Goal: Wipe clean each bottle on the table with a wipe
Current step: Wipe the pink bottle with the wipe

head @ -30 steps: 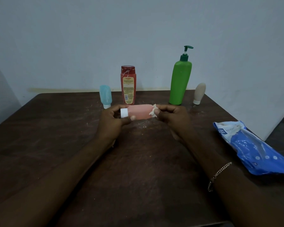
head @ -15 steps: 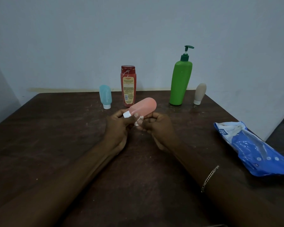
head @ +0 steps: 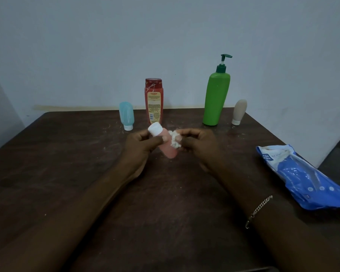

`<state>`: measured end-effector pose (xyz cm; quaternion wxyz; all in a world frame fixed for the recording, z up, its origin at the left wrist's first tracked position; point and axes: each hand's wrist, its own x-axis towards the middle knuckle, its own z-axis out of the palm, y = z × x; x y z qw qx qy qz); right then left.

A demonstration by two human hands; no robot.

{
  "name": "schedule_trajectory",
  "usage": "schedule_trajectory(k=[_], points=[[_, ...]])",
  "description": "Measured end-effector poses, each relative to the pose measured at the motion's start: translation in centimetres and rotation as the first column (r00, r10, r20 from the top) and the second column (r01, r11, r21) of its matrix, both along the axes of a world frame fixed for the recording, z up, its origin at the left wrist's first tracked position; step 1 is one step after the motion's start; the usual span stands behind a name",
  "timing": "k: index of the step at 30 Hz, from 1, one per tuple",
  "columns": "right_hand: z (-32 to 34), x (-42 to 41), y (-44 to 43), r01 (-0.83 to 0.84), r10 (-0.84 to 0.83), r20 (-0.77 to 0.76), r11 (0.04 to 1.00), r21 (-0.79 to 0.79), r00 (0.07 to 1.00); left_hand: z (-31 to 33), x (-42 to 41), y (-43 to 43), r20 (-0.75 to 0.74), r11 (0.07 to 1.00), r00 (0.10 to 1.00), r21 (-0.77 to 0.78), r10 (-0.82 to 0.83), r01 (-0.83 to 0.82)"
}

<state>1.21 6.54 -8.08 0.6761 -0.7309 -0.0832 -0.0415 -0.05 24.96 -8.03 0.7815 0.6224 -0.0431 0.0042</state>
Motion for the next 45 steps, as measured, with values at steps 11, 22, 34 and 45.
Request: schedule_trajectory(k=[11,22,34,45], points=[[-0.3,-1.3,0.9,0.197,-0.054,0.435,0.936,-0.290,0.899,-0.7,0.2,1.0,-0.071,0.912,0.995,0.408,0.065,-0.031],[-0.6,-0.9,1.3,0.300,0.213,0.532,0.631,-0.715,0.820,-0.3,-0.2,0.6,0.272,0.229,0.944,0.946,-0.185,-0.228],[-0.7,-0.8,1.3,0.269,0.183,0.460,0.605,-0.750,0.869,-0.5,0.1,0.8,0.226,0.235,0.950,0.956,-0.216,-0.174],[-0.4,0.0,-1.4,-0.373,0.402,-0.144,0.908,0.193,0.904,0.1,-0.7,1.2,0.330,0.358,0.863,0.914,-0.383,-0.191]])
